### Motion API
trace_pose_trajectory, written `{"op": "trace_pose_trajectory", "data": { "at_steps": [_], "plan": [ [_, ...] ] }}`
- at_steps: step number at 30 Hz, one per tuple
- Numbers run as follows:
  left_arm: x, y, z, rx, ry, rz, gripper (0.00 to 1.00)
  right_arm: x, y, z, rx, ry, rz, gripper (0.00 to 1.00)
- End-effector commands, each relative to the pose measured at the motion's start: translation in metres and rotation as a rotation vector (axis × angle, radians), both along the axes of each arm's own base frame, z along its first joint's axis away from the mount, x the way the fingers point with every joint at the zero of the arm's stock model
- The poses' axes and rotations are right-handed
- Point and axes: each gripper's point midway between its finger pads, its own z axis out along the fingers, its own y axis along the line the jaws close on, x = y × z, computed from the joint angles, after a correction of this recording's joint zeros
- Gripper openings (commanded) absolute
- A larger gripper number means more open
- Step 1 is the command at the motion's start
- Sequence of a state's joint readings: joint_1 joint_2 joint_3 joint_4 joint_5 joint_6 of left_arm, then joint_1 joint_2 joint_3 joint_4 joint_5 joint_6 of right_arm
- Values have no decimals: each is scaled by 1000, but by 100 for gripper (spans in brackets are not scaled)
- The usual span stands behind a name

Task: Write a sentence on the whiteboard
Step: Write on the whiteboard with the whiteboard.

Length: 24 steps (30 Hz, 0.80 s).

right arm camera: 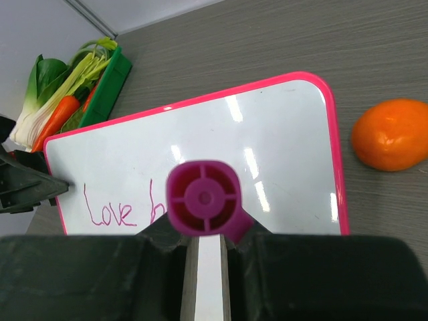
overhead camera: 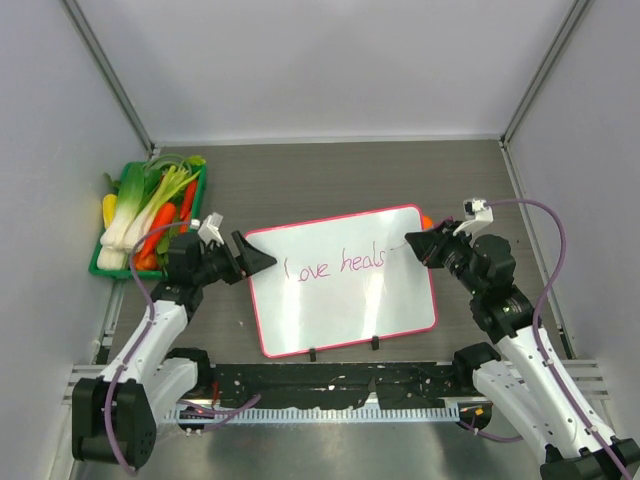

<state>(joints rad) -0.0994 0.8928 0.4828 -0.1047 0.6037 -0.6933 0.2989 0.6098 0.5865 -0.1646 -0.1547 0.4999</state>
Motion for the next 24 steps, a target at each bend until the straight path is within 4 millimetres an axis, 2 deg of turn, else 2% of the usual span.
{"op": "trace_pose_trajectory", "data": {
  "at_steps": [1, 6, 8, 12, 16, 18, 24],
  "plan": [
    [4, -20, 28, -173, -136, -117, 79, 4, 2, 32, 20, -96, 9, 1],
    [8, -19, 23, -152, -172, -118, 59, 5, 2, 31, 14, -94, 10, 0],
    [9, -16, 17, -123, -167, -103, 47, 6, 3, 28, 13, -85, 13, 1],
    [9, -9, 6, -78, -148, -62, 34, 7, 2, 26, 10, -84, 6, 1],
    [9, -2, -2, -23, -126, -32, 9, 8, 1, 26, 1, -87, 6, 1],
    [8, 1, -2, 0, -130, -20, 5, 8, 1, 26, -4, -89, 3, 1],
    [7, 12, -1, 53, -152, 37, 7, 9, -1, 29, -10, -98, -2, 1]
  ]
}}
